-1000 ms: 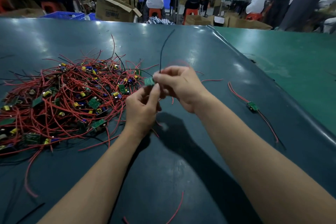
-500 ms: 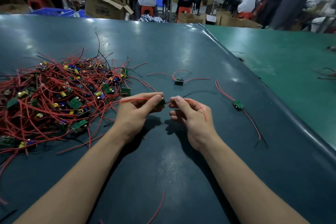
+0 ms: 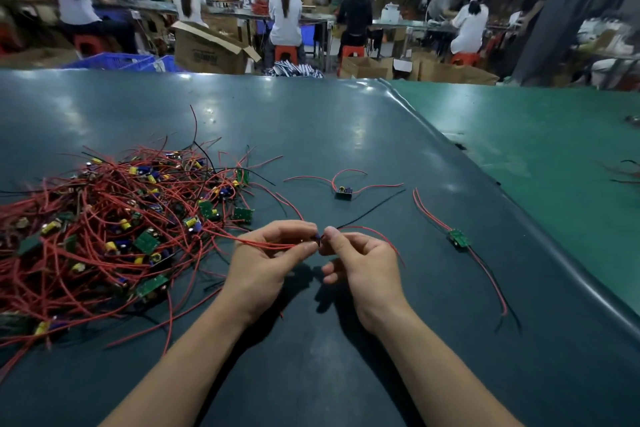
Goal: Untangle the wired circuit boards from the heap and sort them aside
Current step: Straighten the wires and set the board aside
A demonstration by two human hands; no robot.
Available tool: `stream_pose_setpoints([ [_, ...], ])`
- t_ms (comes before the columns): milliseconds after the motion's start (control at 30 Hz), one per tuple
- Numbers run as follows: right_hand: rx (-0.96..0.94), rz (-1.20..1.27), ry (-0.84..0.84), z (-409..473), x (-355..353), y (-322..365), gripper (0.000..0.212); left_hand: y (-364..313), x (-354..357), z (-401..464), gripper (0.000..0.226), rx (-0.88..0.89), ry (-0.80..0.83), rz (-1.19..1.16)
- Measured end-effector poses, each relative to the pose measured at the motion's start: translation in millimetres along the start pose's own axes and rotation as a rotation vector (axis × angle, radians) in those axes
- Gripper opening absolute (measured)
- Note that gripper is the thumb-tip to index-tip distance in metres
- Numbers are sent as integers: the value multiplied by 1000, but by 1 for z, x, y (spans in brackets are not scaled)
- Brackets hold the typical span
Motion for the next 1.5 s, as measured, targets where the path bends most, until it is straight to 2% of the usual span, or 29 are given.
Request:
stream_pose_setpoints([
  [167, -22, 18, -4, -1, 0, 1, 10, -1, 1, -3, 37, 4, 37, 20],
  [333, -30, 24, 44, 0, 1, -1, 14, -2, 0, -2, 28, -55, 17, -2],
  [567, -129, 12, -128, 6, -9, 2, 17, -5, 1, -3, 26, -34, 10, 36],
  [733, -120, 21, -259, 14, -17, 0, 21, -5, 4, -3, 26, -37, 19, 63],
  [1033, -202, -94, -288, 19, -24, -1, 17, -6, 3, -5, 23, -46, 31, 104],
  [1167, -181, -45, -334, 24, -29, -1, 15, -6, 3, -5, 23, -54, 44, 116],
  [1300, -217, -111, -310, 23, -31, -1, 20, -7, 3, -5, 22, -61, 48, 117],
  [1433, -233, -86, -376, 25, -38, 3, 14, -9, 2, -5, 23, -53, 26, 84],
  [1500, -234, -68, -399, 25, -40, 4, 18, -10, 2, -6, 26, -59, 38, 72],
])
Point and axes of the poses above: each hand's wrist, its own z-axis towards the middle knuckle, its own x-axis out of the palm, y = z × x, the point moved 1 cm from there along z, towards the middle knuckle, and after that the axes turned 3 degrees about -z, right-handed, at the moved point
